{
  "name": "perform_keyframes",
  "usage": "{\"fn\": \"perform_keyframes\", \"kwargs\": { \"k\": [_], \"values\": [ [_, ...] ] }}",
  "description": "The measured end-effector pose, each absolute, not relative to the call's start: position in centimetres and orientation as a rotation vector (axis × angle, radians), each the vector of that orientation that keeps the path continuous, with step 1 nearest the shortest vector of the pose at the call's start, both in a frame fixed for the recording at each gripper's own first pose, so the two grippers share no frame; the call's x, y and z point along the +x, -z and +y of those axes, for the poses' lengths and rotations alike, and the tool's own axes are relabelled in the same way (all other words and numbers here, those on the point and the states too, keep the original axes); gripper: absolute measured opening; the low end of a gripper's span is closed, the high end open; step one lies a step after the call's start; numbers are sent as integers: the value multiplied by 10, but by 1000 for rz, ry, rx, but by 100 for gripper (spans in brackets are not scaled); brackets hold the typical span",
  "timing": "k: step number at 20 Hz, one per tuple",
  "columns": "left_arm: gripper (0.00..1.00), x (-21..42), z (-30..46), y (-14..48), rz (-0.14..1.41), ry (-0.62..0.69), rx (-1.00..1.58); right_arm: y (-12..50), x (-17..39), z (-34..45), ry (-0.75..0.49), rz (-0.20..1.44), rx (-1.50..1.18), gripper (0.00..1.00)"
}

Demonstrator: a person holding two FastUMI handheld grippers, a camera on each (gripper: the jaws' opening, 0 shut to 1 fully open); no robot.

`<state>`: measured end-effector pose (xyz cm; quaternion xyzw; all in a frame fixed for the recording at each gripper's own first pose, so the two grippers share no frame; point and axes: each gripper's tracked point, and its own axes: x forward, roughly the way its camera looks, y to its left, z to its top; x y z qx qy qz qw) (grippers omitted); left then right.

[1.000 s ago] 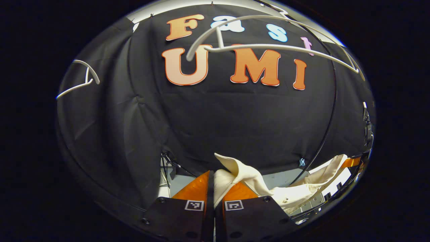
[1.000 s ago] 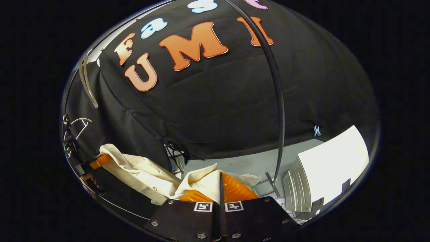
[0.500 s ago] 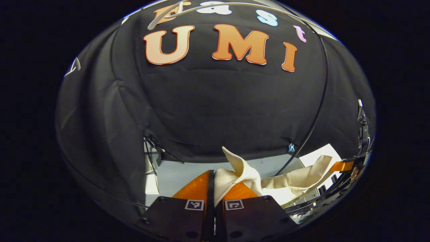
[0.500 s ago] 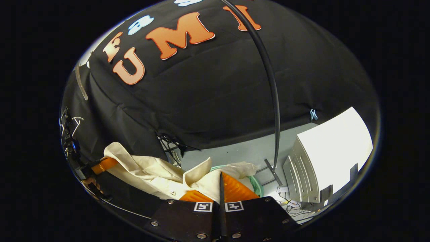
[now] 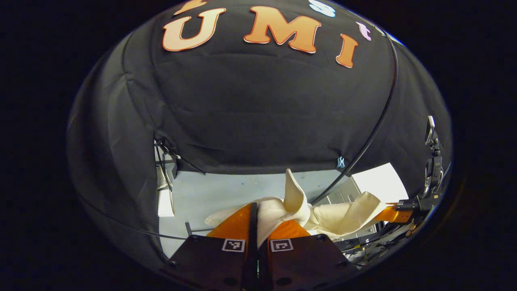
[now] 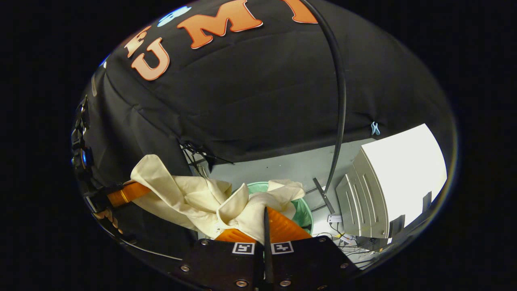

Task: Grasp the clothes on the hanger with both hands and then place them into the laundry hamper below.

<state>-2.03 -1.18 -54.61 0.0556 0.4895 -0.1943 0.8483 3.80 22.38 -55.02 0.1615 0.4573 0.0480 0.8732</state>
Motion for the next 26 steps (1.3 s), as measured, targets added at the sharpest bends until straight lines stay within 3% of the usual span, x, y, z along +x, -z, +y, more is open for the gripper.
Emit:
{"fn": "perform_keyframes", "kwargs": {
  "k": [7, 11, 13, 16, 17, 18, 19, 22, 23, 26],
  "values": [
    [10, -52, -22, 571, 1130, 440, 177, 563, 28, 235, -115, 1000, 269, 8],
    [17, -64, -32, 572, 1147, 478, 194, 560, 26, 223, -85, 997, 274, 11],
    [21, -62, -37, 565, 1122, 498, 209, 561, 22, 215, -71, 994, 271, 16],
    [41, -56, -45, 550, 1090, 517, 216, 553, 19, 210, -52, 994, 292, 28],
    [40, -58, -47, 548, 1081, 521, 209, 549, 20, 208, -48, 986, 300, 30],
    [57, -58, -49, 544, 1075, 524, 202, 545, 21, 206, -45, 976, 304, 48],
    [75, -60, -53, 541, 1075, 534, 191, 541, 20, 201, -39, 968, 304, 38],
    [72, -58, -53, 526, 1050, 522, 172, 527, 22, 194, -33, 949, 304, 56],
    [79, -57, -51, 521, 1036, 515, 174, 521, 21, 192, -35, 941, 308, 58],
    [87, -55, -41, 497, 984, 484, 156, 505, 26, 181, -18, 905, 299, 76]
  ]
}}
